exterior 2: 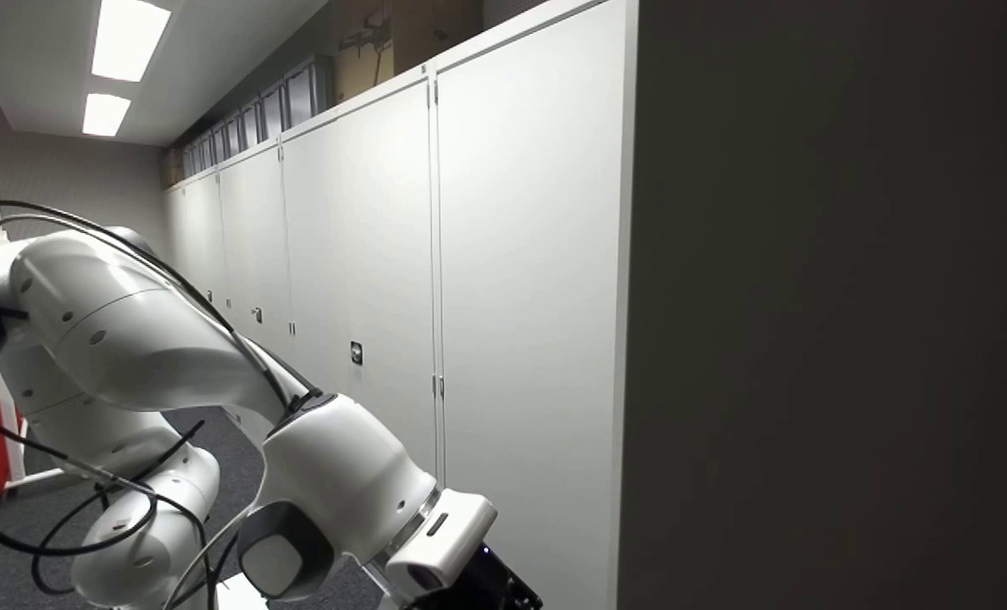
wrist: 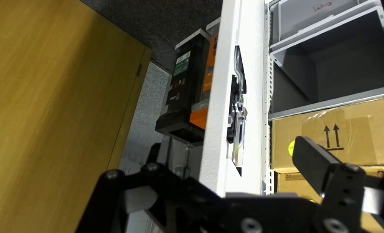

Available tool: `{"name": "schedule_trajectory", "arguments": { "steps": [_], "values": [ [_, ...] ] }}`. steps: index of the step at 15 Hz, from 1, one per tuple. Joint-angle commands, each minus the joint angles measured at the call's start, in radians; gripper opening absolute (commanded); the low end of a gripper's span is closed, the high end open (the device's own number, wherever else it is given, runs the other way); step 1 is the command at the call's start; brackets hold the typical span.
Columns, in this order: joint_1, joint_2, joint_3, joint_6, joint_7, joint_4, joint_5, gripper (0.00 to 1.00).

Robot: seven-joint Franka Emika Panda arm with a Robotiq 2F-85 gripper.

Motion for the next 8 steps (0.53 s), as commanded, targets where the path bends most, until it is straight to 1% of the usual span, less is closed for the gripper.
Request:
{"name": "schedule_trajectory", "arguments": {
  "steps": [1,8],
  "values": [
    [0.078,0.047,-0.074,0.05,-0.034,0.049,0.012,1.0],
    [0.248,0.064,-0.219,0.039,-0.06,0.107,0.014,1.0]
  ]
}}
